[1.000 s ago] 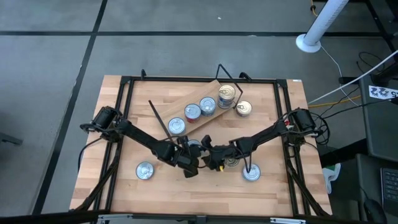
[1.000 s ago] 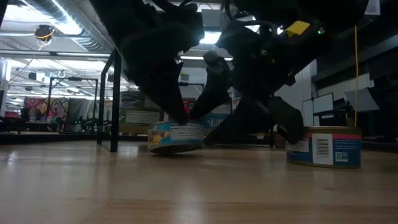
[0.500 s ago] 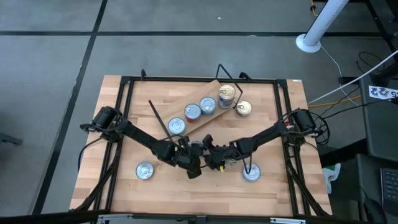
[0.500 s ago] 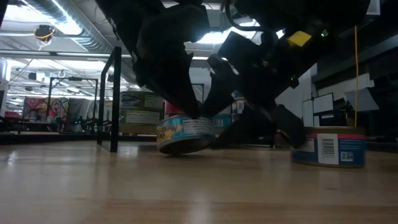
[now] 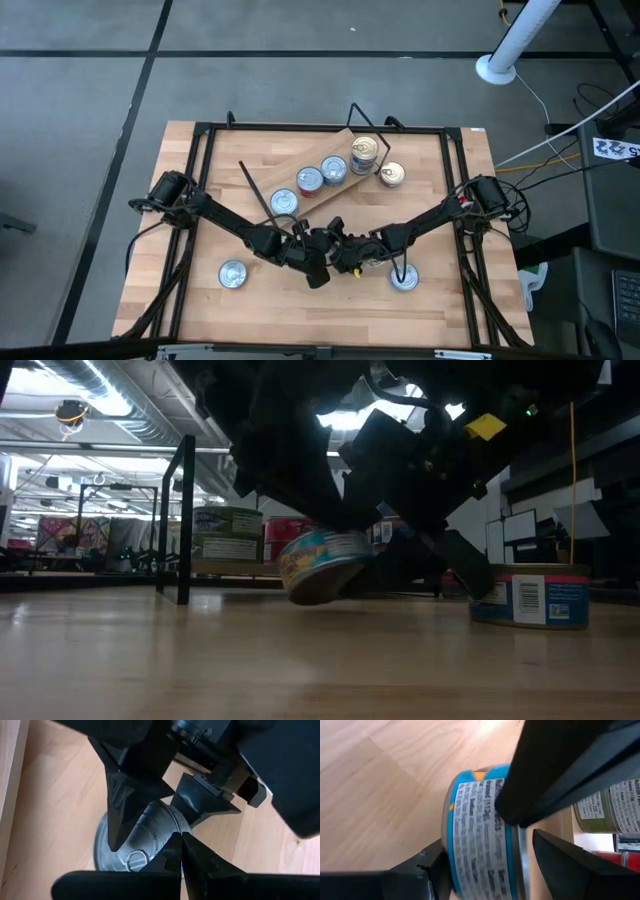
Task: Stack canned seafood by type on shelf
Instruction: Stack the yellow blue tuna can on top of the yellow blue tuna cans on the shelf
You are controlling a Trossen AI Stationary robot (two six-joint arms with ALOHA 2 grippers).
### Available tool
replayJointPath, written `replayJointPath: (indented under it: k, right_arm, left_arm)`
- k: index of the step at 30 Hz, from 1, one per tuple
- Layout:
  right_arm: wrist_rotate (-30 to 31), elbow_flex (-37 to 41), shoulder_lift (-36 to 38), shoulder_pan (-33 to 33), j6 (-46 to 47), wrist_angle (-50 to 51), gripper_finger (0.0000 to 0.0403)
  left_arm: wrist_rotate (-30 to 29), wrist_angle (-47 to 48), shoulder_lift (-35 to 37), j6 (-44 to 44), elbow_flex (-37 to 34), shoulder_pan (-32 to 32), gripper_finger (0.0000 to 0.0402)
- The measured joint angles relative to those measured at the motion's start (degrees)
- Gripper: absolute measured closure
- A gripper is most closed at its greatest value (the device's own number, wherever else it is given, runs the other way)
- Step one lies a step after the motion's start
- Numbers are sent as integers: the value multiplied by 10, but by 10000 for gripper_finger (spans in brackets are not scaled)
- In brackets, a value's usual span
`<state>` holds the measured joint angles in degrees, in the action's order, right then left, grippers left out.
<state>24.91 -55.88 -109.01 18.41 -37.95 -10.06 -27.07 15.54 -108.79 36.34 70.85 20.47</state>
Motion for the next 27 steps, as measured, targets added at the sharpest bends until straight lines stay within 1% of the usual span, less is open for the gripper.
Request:
replayJointPath:
  k: [2, 5, 10, 13, 16, 21, 24, 27]
  right_arm:
    - [0, 0, 0, 0, 0, 0, 156]
    - [-1, 0, 0, 0, 0, 1, 176]
    - [-4, 1, 0, 0, 0, 5, 238]
    - [0, 1, 0, 1, -2, 6, 273]
    - [0, 1, 1, 1, -1, 11, 276]
    - [0, -1, 2, 0, 2, 15, 273]
    - [4, -11, 6, -1, 3, 45, 261]
    - [1, -24, 18, 0, 4, 90, 265]
  left_arm:
    - [0, 0, 0, 0, 0, 0, 401]
    - [6, 0, 0, -1, 0, 0, 401]
    - [6, 3, 1, -15, 0, 0, 400]
    - [1, 4, 3, -17, 0, -2, 390]
    - [5, 1, 3, -18, 0, -4, 369]
    - [18, 5, 19, -30, 0, -5, 314]
    - [32, 11, 48, -55, 9, -3, 286]
    - [34, 28, 78, -83, 15, -3, 271]
